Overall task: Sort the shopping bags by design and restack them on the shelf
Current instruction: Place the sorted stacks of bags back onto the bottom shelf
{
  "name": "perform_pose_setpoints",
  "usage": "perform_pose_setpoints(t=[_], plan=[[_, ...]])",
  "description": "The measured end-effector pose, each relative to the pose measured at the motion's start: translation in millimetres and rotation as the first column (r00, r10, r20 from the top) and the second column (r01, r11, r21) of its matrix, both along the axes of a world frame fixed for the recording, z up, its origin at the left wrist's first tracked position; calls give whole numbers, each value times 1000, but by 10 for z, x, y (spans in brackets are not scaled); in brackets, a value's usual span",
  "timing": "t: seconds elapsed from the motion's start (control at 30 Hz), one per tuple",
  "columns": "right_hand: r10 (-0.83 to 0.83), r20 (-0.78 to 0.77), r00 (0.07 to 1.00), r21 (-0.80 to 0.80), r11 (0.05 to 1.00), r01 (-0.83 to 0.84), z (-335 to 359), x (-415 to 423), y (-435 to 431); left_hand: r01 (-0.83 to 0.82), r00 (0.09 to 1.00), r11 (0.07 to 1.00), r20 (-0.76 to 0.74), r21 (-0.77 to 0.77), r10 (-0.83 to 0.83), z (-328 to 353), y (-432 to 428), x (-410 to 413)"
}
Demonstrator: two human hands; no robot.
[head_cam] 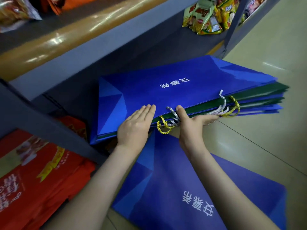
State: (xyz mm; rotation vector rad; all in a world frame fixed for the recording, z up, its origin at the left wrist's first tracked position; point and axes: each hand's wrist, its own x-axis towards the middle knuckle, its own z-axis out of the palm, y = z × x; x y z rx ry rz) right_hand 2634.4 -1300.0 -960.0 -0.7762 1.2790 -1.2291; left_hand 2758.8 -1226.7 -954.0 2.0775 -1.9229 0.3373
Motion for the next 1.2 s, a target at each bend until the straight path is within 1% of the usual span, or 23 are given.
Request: perform_pose_setpoints(t=[0.07, 0.13, 0.23, 0.27, 0.3, 0.4, 0.5, 0.57, 0.67, 0.73, 0.77, 0.83, 0.87, 0.9, 0.93, 0.97, 1.0, 1.03, 1.07, 1.13, 1.17, 1.2], plan=[[19, -176, 984, -187, 981, -53, 57, 12, -64, -13, 998, 1000, -64, -22, 12, -6, 19, -37], [77, -284, 956, -326, 930, -171, 130, 54, -93, -43, 994, 999, -98, -29, 40, 18, 63, -67], [185, -328, 926, -415, 852, -318, 140, 95, -177, -79, 993, 997, -89, -25, 76, 22, 79, -95], [238, -325, 915, -422, 829, -366, 144, 93, -209, -88, 992, 996, -88, -21, 86, -9, 63, -85], [292, -315, 903, -400, 822, -405, 117, 84, -253, -100, 992, 995, -83, -9, 99, -53, 42, -73], [448, -291, 845, -230, 825, -516, -85, 87, -422, -114, 992, 989, -37, 97, 118, -250, -24, -49], [541, -300, 785, -102, 801, -591, -376, 161, -604, -134, 989, 968, 94, 212, 116, -426, -61, -59], [589, -286, 756, -27, 783, -621, -511, 249, -743, -167, 976, 956, 177, 242, 126, -538, -99, -37], [667, -273, 693, 50, 729, -683, -658, 365, -961, -185, 967, 942, 225, 281, 123, -680, -173, 34], [708, -295, 642, 66, 685, -726, -687, 410, -1029, -211, 951, 929, 286, 305, 122, -735, -209, 119], [705, -325, 630, 56, 679, -732, -699, 402, -1017, -229, 950, 915, 282, 332, 135, -768, -221, 158], [657, -372, 656, -16, 702, -712, -722, 295, -888, -240, 954, 904, 259, 355, 151, -814, -226, 215], [645, -383, 661, -54, 698, -714, -770, 170, -776, -238, 945, 918, 293, 319, 143, -849, -220, 232], [640, -456, 618, -36, 681, -731, -831, 7, -639, -232, 931, 938, 338, 257, 137, -868, -203, 225], [625, -580, 522, 29, 657, -754, -949, -183, -518, -194, 926, 960, 361, 201, 112, -903, -174, 178], [603, -719, 345, 169, 633, -755, -1083, -409, -399, -145, 934, 971, 351, 189, 71, -917, -126, 90], [599, -792, 122, 352, 610, -710, -1226, -631, -293, -80, 947, 977, 321, 199, 12, -936, -68, -30], [614, -786, -71, 508, 577, -640, -1320, -838, -153, -10, 955, 974, 291, 224, -57, -962, 1, -165], [607, -769, -203, 594, 559, -579, -1404, -1007, -9, 52, 954, 968, 276, 246, -121, -1006, 70, -303], [518, -788, -332, 609, 578, -543, -1569, -1210, 220, 135, 941, 938, 255, 319, -222, -1112, 186, -543], [437, -828, -351, 561, 630, -537, -1647, -1283, 290, 154, 934, 918, 251, 365, -256, -1156, 241, -639], [398, -850, -345, 526, 677, -515, -1658, -1341, 324, 163, 929, 895, 240, 414, -281, -1185, 300, -724]])
